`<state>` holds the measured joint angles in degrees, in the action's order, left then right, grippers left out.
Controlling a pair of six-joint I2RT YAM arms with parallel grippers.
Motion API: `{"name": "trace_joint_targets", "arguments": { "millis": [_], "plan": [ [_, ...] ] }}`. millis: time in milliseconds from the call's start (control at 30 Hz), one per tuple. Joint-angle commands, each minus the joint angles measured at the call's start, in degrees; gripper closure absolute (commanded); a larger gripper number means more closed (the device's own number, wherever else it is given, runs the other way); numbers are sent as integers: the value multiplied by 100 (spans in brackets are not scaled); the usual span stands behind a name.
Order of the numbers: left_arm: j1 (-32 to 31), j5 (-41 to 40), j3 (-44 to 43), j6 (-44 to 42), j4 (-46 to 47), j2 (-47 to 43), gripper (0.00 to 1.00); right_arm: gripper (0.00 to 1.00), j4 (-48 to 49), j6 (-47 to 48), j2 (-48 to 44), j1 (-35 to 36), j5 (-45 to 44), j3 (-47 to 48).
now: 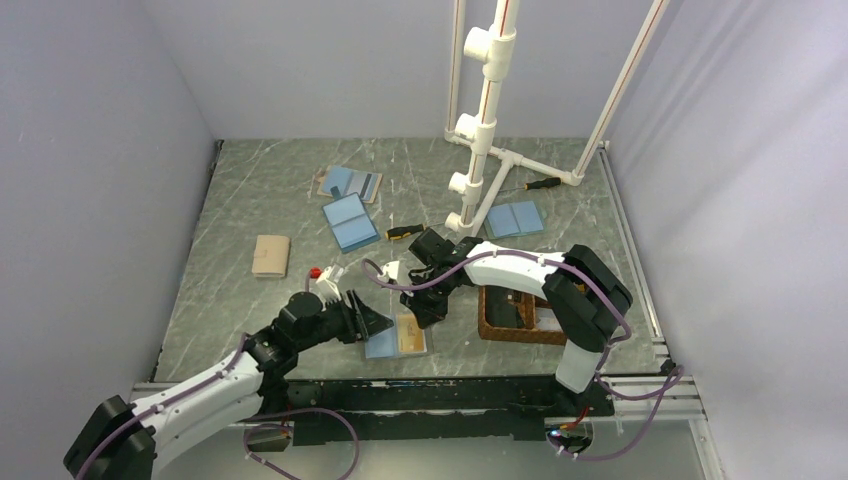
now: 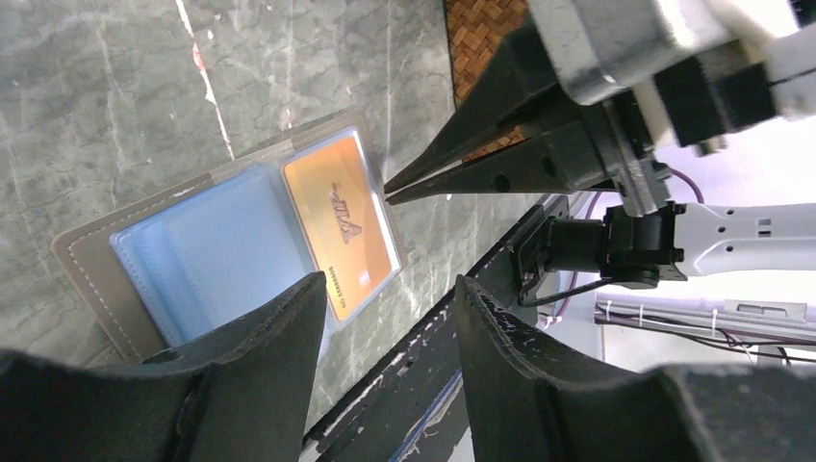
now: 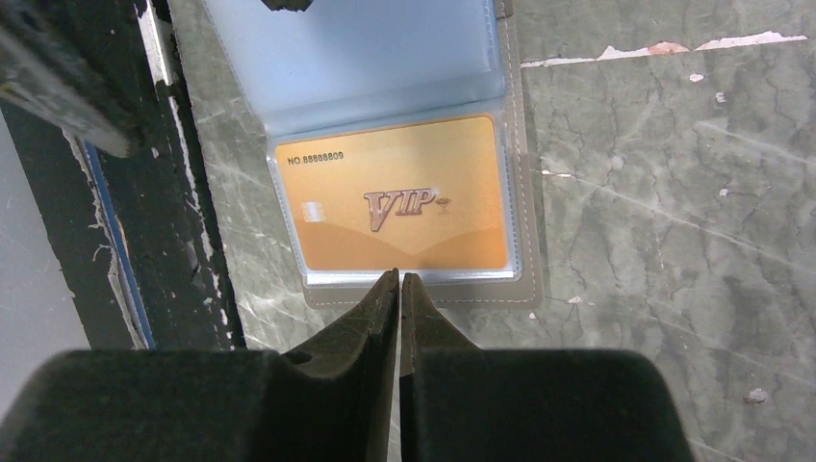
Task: Take the credit cards out of the card holder
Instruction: Remove the credit card from the card holder.
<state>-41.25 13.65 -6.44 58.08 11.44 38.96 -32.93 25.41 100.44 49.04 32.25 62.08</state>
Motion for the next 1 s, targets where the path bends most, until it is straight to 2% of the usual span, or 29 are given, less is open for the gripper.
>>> {"name": "trace_joint_targets", "arguments": {
  "millis": [0, 633, 833, 967],
  "plan": [
    [4, 3, -188, -144, 301, 217, 44, 93, -64, 51, -26, -34, 167, 225],
    [-18, 169, -102, -199, 1036, 806, 43, 93, -161, 102, 74, -34, 140, 260],
    [-166, 7, -140, -209, 1100, 969, 40, 94, -213, 142, 112, -39, 134, 278],
    [-310, -174, -220, -260, 1079, 1115, 42, 94, -214, 149, 130, -34, 110, 278]
  ]
}}
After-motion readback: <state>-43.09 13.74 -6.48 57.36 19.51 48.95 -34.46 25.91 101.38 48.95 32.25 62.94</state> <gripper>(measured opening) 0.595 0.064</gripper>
